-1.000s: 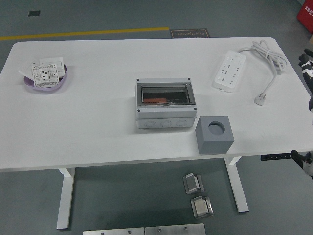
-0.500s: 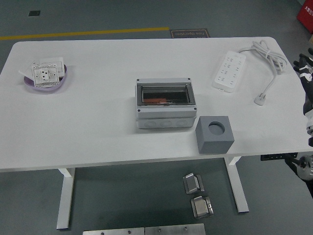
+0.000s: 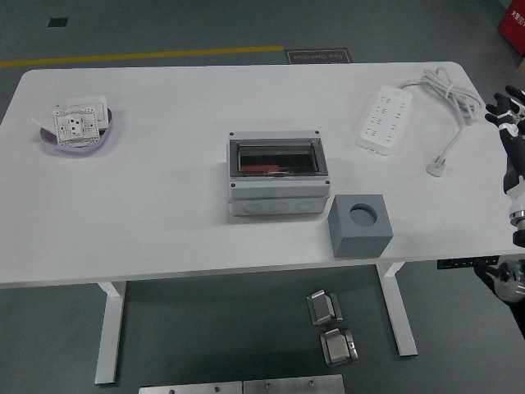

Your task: Pick up the cylinder from the cube,place it in the box,flap close box

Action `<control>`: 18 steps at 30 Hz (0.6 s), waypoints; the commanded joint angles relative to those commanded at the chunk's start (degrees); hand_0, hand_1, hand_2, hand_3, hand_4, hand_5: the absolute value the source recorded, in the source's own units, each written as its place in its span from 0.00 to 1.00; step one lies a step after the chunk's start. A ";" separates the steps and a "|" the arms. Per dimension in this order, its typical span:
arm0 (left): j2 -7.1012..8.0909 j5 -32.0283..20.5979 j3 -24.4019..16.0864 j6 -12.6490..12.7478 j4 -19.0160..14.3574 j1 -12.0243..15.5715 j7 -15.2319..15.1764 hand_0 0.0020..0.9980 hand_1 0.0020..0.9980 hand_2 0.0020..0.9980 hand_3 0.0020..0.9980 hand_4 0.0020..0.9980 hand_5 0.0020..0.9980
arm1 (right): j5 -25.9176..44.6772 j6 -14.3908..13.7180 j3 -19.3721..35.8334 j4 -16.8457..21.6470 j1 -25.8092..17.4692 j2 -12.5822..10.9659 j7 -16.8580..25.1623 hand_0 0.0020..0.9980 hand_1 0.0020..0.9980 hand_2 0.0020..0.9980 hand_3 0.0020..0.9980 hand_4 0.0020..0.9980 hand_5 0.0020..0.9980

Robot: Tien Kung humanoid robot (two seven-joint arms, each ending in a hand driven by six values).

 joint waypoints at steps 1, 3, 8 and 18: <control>-0.01 -0.22 0.08 0.01 0.08 0.20 0.05 0.63 0.64 0.60 0.63 0.67 0.32 | -0.09 -0.06 -0.02 -0.02 -0.01 -0.01 -0.07 0.69 0.66 0.71 0.70 0.74 0.43; -0.06 -0.62 0.18 0.01 0.24 0.62 0.18 0.63 0.64 0.60 0.63 0.67 0.32 | -0.22 -0.20 -0.08 -0.07 0.03 -0.04 -0.17 0.69 0.66 0.71 0.70 0.74 0.43; 0.01 -0.53 -0.51 -0.12 0.38 0.87 0.54 0.63 0.64 0.60 0.63 0.67 0.32 | -0.64 -0.32 0.09 -0.20 0.24 -0.15 -0.42 0.68 0.66 0.71 0.69 0.74 0.44; 0.41 -1.02 -0.73 0.09 0.83 -0.33 1.10 0.63 0.64 0.60 0.63 0.66 0.31 | 0.71 -0.08 0.18 -1.04 0.37 0.00 -0.24 0.68 0.65 0.71 0.69 0.73 0.46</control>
